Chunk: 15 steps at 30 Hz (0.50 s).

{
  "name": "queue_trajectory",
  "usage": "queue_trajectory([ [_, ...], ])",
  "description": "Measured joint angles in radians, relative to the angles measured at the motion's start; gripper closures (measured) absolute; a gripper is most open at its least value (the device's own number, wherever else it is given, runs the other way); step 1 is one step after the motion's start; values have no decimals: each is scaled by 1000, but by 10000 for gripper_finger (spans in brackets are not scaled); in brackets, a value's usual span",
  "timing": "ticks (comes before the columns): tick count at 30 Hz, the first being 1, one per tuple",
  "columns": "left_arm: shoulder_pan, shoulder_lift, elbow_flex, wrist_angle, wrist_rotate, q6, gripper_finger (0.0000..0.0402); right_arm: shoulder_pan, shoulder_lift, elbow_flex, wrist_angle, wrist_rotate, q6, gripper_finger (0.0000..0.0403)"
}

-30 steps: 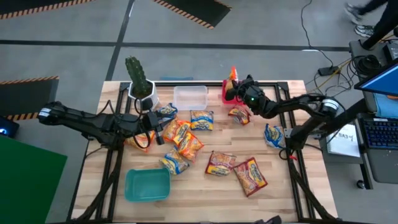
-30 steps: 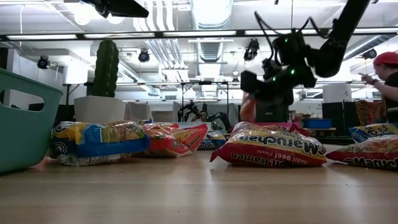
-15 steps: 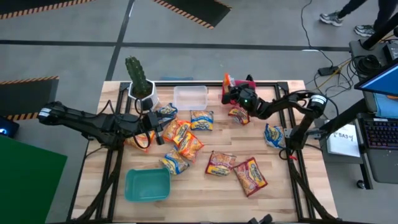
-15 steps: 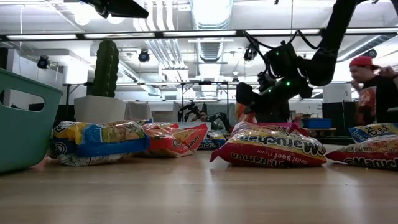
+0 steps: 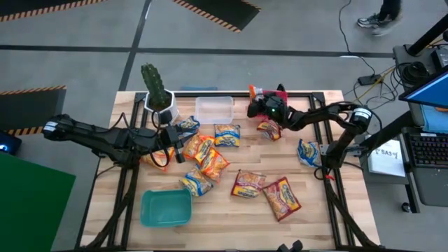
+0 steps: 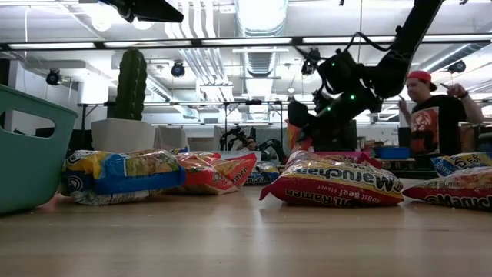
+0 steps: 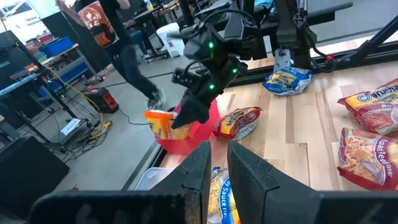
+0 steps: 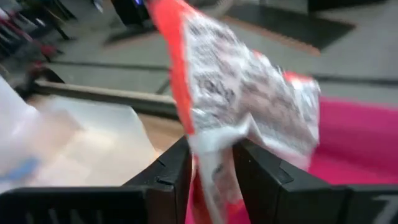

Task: Sort Maruchan noodles
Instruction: Put the orange noodle pack into the red bin

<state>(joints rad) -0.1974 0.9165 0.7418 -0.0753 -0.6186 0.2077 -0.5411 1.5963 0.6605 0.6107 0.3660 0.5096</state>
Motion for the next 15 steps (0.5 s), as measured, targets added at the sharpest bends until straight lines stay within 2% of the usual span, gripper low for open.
queue_trajectory([
  [9, 0, 0, 0, 0, 0, -13, 365, 7, -32, 63, -117, -33, 16, 296],
  [15, 0, 1, 0, 0, 0, -34, 365, 7, -114, 99, -286, -34, 3, 296],
])
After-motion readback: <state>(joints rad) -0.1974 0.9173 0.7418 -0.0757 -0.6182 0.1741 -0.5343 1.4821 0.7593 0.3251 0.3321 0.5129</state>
